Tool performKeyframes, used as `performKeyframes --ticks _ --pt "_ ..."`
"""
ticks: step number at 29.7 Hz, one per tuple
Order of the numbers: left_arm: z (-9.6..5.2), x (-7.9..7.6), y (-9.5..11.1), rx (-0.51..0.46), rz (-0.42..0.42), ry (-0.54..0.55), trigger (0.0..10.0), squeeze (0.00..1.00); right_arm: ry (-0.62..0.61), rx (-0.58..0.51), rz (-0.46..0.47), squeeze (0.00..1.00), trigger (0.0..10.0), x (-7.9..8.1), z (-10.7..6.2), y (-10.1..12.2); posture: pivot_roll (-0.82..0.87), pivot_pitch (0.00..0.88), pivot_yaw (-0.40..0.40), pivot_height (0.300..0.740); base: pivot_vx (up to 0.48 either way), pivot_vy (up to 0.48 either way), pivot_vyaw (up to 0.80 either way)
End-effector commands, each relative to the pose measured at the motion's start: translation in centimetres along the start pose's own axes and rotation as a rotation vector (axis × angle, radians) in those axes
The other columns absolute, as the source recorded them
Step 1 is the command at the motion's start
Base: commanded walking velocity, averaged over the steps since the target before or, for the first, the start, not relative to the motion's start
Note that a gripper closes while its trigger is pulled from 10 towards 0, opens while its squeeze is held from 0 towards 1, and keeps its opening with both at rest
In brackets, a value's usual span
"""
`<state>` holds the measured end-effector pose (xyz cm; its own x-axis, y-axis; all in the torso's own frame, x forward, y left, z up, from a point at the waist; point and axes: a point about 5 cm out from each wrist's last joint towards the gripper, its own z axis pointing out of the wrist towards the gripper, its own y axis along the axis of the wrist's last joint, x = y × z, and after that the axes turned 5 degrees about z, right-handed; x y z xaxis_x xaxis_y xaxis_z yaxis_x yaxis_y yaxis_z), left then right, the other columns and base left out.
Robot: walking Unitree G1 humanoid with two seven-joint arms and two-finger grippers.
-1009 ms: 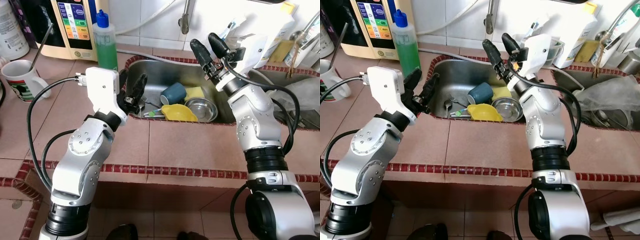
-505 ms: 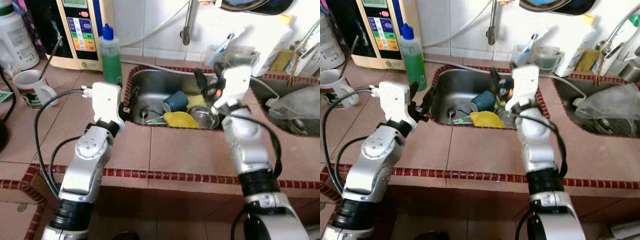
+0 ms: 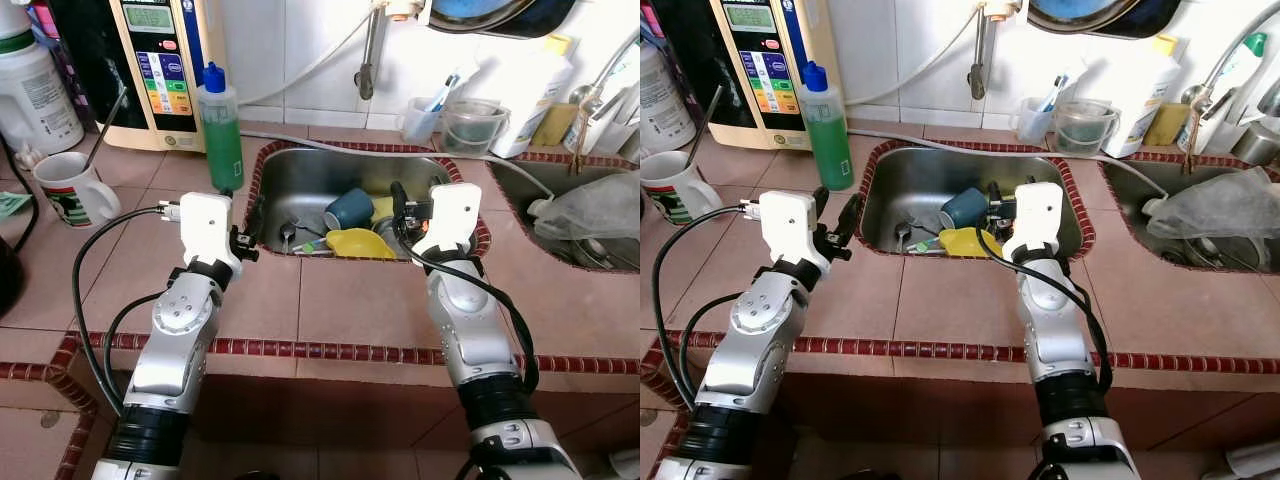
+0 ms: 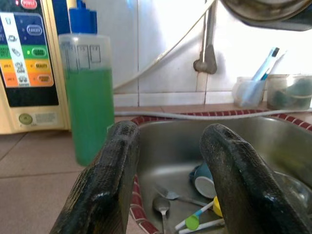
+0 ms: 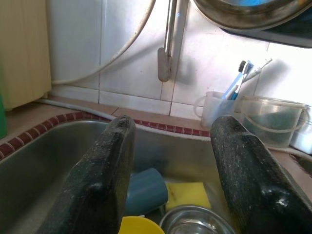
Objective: Kitchen organization
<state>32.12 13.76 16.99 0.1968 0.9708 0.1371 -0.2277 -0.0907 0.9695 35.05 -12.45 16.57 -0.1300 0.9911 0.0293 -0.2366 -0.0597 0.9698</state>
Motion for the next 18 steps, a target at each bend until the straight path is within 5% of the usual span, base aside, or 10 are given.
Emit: performKeyframes --ticks 1,9,18 --pt "0.17 -0.19 0.14 -0.008 0.014 -0.012 10.0 0.00 -0.014 -0.013 -0.007 0.00 10.0 -0.24 -0.08 0.16 0.02 0.006 -0.011 0.740 0.000 0.000 0.00" --pt "0.05 -0.07 0.06 -0.020 0.013 -0.005 10.0 0.00 -0.014 -0.011 -0.009 0.00 10.0 0.11 -0.05 0.07 0.03 0.009 -0.018 0.740 0.000 -0.167 0.00" --pt "-0.09 -0.34 -0.03 -0.019 0.002 -0.006 10.0 0.00 -0.006 -0.007 -0.011 0.00 10.0 0.33 -0.06 -0.03 0.03 0.011 -0.024 0.740 0.000 -0.446 0.00"
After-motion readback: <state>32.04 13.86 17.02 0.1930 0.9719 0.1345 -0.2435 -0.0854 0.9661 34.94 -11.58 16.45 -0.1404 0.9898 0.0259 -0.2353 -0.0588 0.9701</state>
